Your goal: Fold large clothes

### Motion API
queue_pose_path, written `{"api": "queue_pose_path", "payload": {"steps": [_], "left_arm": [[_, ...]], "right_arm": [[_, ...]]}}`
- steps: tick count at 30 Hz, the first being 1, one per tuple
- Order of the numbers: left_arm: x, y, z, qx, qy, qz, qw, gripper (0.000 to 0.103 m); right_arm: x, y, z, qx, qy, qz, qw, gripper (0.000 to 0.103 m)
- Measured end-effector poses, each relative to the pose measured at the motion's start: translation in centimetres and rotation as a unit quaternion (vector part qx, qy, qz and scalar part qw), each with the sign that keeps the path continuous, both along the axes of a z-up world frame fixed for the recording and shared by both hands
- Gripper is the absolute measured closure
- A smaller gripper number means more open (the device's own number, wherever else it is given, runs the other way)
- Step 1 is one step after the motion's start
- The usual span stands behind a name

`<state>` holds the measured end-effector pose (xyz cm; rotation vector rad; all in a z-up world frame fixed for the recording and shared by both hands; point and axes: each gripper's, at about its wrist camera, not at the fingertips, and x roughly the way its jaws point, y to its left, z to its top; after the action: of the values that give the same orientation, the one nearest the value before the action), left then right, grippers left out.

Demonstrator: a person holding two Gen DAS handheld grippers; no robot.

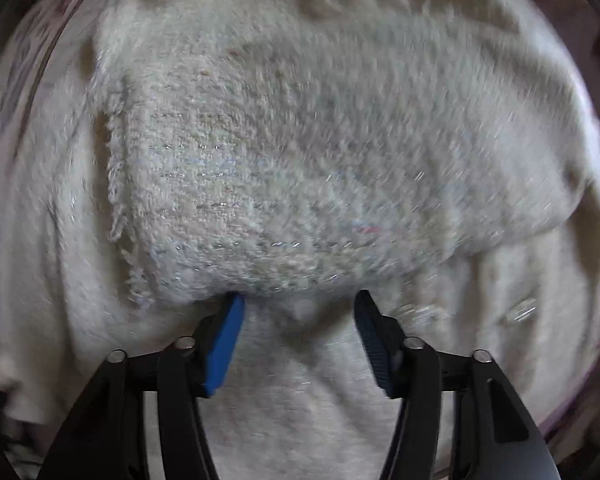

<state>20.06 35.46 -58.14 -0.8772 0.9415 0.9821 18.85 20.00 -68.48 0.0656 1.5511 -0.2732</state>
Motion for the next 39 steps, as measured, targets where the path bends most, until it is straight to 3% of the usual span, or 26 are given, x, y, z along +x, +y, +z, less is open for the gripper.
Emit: {"api": "queue_pose_path", "payload": {"steps": [3,7,11,14,18,22,23,25,26,31,32,34,36,38,39], "left_arm": [[2.5,-2.0,3.5,0.07,0.012,-0.068,0.9952,0.086],[4.9,-5.9,7.7,0.147,0.019,-0.154,0.9769,0.086],[7.6,-11.9,11.6,0.195,0.017,-0.247,0.949,0.086],[9.5,-17.3,13.9,0.21,0.01,-0.308,0.9277,0.086],[11.4,-26.5,16.1,0.192,-0.019,-0.386,0.9019,0.086],[13.6,-36.7,16.6,0.142,-0.038,-0.461,0.8754,0.086],[14.3,-40.3,16.2,0.122,-0.037,-0.489,0.863,0.086],[15.2,-45.1,15.4,0.102,-0.029,-0.521,0.8468,0.086],[15.7,-48.3,14.3,0.091,-0.022,-0.539,0.8368,0.086],[17.9,-57.8,11.0,0.078,0.006,-0.599,0.7972,0.085],[18.4,-59.4,9.9,0.074,0.015,-0.609,0.7893,0.081],[19.2,-61.0,8.8,0.059,0.022,-0.62,0.7824,0.077],[20.3,-61.5,7.9,0.032,0.022,-0.62,0.7835,0.06],[20.8,-60.8,7.9,0.005,0.009,-0.615,0.7888,0.018],[20.8,-60.8,7.9,-0.002,0.004,-0.61,0.7922,0.016]], "right_arm": [[-1.2,2.4,1.8,-0.08,-0.034,0.05,0.995,0.018],[-2.8,4.2,3.5,-0.135,-0.074,0.088,0.984,0.017],[-3.2,2.9,6.3,-0.109,-0.087,0.087,0.986,0.017],[-3.4,-1.2,7.5,-0.062,-0.084,0.054,0.993,0.017],[-2.9,-8.0,8.9,-0.031,-0.074,0.01,0.997,0.017],[-1.9,-17.5,9.9,-0.017,-0.067,-0.028,0.997,0.017],[-0.1,-20.5,10.2,-0.013,-0.065,-0.039,0.997,0.017],[-0.7,-25.7,10.2,-0.014,-0.059,-0.061,0.996,0.017],[1.1,-28.6,10.3,-0.017,-0.056,-0.067,0.996,0.017],[0.2,-39.4,8.1,-0.027,-0.039,-0.104,0.993,0.017],[1.9,-42.3,6.8,-0.022,-0.036,-0.108,0.993,0.017],[1.1,-45.1,6.3,-0.003,-0.032,-0.125,0.992,0.017],[1.5,-47.7,4.8,0.022,-0.028,-0.14,0.99,0.017],[0.6,-49.1,4.6,0.056,-0.028,-0.165,0.984,0.017],[0.3,-50.0,4.4,0.078,-0.034,-0.182,0.98,0.017]]}}
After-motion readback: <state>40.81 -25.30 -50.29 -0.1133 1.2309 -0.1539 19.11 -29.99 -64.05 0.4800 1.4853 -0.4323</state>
